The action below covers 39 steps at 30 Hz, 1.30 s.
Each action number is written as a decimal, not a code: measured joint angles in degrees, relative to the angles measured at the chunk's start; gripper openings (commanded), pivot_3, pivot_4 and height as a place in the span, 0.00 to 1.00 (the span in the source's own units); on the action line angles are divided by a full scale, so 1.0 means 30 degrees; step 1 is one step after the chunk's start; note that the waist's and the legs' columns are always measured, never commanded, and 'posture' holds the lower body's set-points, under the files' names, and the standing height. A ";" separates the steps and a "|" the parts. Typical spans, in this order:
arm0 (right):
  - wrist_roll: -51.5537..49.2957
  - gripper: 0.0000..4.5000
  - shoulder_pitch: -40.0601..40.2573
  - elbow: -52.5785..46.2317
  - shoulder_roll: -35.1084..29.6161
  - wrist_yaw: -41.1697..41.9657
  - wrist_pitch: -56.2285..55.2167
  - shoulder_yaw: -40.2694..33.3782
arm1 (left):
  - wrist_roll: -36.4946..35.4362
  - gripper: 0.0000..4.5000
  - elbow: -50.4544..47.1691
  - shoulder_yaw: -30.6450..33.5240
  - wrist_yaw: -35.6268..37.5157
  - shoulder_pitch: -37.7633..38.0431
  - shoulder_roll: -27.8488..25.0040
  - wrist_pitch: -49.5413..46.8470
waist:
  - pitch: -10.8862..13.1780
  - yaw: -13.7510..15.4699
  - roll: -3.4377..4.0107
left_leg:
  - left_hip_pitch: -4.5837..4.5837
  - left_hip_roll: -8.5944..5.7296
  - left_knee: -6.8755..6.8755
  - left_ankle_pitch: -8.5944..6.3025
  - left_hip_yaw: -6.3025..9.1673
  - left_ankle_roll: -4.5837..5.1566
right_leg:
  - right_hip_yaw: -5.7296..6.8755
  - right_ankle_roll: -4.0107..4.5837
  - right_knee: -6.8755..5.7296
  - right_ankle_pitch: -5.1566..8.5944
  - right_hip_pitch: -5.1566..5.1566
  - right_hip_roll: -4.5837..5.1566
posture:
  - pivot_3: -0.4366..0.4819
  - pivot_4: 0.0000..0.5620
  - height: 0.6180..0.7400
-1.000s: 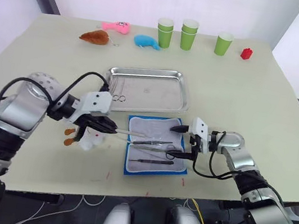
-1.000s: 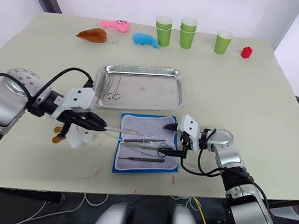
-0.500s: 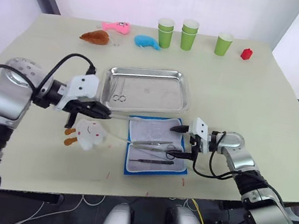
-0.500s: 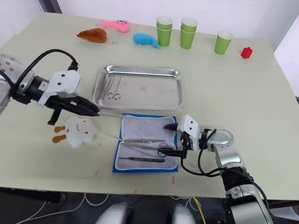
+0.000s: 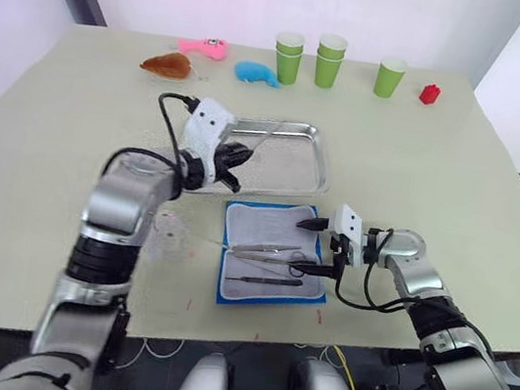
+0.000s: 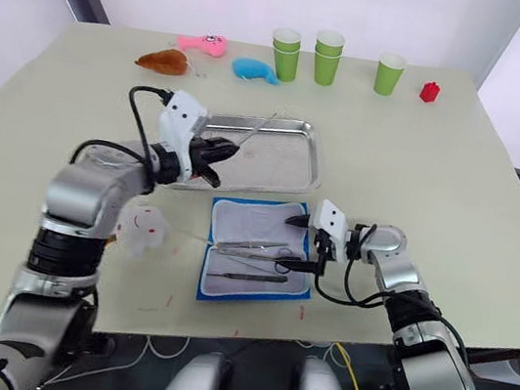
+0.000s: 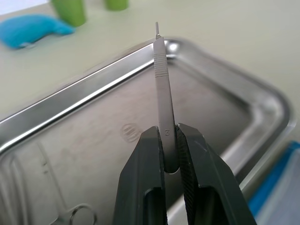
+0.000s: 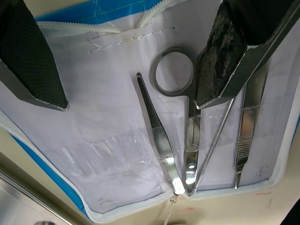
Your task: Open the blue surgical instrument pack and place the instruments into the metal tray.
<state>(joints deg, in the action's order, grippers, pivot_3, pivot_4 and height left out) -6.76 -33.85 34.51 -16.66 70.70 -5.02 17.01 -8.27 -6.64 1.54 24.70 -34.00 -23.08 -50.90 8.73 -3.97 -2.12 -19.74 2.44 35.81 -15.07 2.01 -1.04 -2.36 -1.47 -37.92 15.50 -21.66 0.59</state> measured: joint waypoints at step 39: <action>0.0000 1.00 0.0115 -0.0093 -0.0066 -0.0106 0.0000 -0.0005 | 0.1168 0.55 0.6155 0.3232 -0.9673 -0.1772 0.5197 0.0149 | -0.0035 0.0014 0.0036 | 0.0004 -0.0043 -0.0001 0.0020 -0.0012 -0.0053 | 0.0061 -0.0023 0.0005 -0.0013 0.0009 0.0038 | 0.48 0.27 1.00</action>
<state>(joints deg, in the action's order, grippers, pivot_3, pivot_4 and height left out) -6.76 -33.50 34.23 -16.86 70.38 -5.02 17.00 -4.77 11.82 11.23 -4.32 -39.32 -7.48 -50.45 8.62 -3.93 -2.02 -19.73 2.31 35.81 -15.01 1.98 -1.20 -2.18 -1.54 -37.90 15.46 -21.63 0.71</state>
